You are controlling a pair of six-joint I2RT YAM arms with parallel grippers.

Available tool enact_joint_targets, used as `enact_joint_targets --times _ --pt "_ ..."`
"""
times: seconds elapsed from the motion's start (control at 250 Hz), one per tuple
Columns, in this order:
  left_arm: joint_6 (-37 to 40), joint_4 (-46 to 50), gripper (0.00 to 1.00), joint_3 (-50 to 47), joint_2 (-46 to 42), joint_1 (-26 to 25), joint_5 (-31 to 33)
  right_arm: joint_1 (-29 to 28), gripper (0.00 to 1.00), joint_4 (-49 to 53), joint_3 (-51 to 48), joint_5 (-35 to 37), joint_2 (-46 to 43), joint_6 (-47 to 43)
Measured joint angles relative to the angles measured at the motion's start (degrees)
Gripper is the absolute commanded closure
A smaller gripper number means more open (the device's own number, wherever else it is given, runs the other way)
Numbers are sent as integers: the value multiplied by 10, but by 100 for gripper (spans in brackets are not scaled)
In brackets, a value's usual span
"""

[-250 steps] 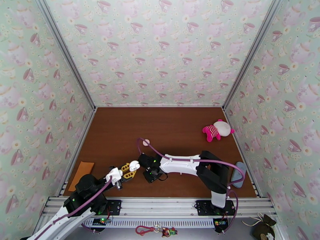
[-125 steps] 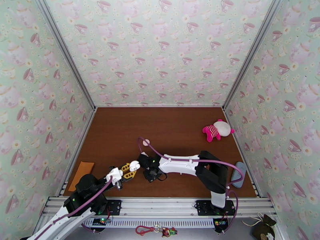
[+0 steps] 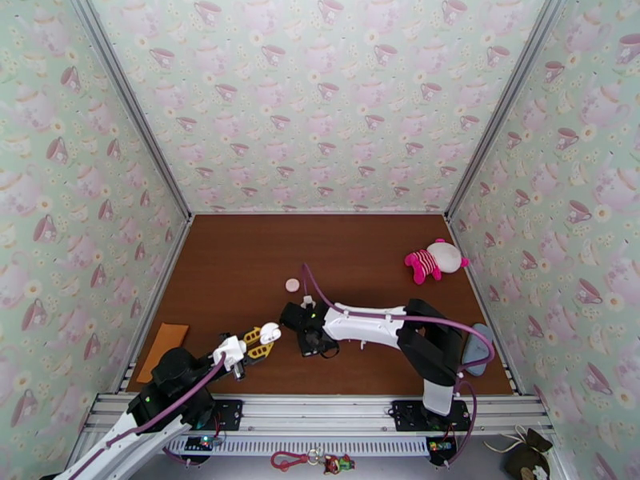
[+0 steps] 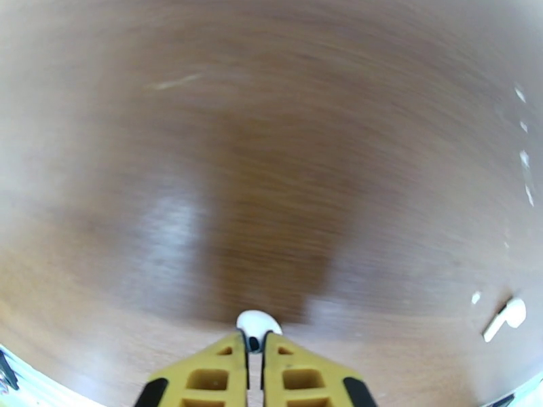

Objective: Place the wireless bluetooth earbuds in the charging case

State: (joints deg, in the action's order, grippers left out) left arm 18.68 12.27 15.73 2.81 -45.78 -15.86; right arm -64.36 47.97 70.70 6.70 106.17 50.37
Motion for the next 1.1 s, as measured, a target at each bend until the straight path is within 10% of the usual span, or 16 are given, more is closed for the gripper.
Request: enact_joint_targets --times 0.244,0.452,1.1 --pt "0 1 100 0 7 0 -4 4 81 9 -25 6 -23 70" --pt "0 2 100 0 7 0 -8 4 49 6 -32 5 -32 73" --pt "0 2 100 0 7 1 -9 51 51 -128 -82 -40 -68 50"
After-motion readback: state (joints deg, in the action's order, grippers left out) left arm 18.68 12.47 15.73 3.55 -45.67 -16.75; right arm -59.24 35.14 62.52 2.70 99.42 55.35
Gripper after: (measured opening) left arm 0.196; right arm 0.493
